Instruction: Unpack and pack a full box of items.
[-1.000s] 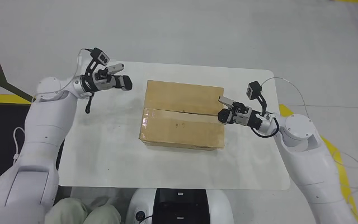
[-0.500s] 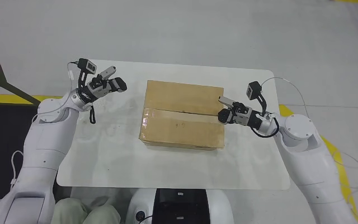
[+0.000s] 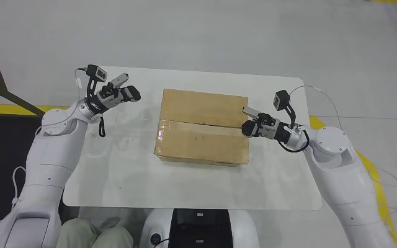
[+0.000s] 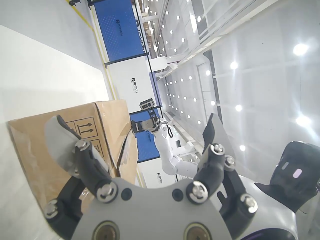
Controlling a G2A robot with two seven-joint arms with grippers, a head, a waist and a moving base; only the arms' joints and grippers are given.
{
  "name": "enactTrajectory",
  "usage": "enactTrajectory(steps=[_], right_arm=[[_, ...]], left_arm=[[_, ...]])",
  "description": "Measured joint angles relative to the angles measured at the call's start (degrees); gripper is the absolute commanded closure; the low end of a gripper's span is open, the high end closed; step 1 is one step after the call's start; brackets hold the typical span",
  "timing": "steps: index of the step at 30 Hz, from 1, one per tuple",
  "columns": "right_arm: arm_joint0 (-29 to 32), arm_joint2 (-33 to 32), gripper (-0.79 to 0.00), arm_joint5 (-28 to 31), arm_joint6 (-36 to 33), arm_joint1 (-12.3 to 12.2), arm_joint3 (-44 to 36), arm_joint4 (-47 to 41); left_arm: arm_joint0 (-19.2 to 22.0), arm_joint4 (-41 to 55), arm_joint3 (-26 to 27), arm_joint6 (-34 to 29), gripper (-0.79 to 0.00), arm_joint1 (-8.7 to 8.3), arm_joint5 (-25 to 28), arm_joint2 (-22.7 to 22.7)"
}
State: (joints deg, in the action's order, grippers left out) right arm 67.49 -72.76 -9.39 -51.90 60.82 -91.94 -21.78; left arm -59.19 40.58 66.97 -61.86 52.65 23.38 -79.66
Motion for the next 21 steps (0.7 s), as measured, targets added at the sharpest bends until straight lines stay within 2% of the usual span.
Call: enactTrajectory(steps=[3,7,11,17,21], right_arm=[[0.0,0.0,-0.785,0.0,0.0,0.0,0.0,0.0],[0.0,0.0,-0.785,0.0,0.0,0.0,0.0,0.0],[0.0,0.0,-0.785,0.0,0.0,0.0,0.0,0.0],[0.0,0.0,-0.785,0.0,0.0,0.0,0.0,0.0],[0.0,0.0,-0.785,0.0,0.0,0.0,0.0,0.0]], left_arm=[[-1.3,-0.4,1.6,2.8,-0.785,0.06,0.4,-0.5],[-5.8,-0.6,5.8,9.4,-0.785,0.03,1.4,-2.6],[-13.0,0.3,12.3,16.0,-0.785,-0.14,3.2,-6.4],[-24.4,2.3,21.5,20.4,-0.785,-0.32,2.1,-11.7],[-29.8,3.7,25.1,21.8,-0.785,-0.01,2.5,-12.8]])
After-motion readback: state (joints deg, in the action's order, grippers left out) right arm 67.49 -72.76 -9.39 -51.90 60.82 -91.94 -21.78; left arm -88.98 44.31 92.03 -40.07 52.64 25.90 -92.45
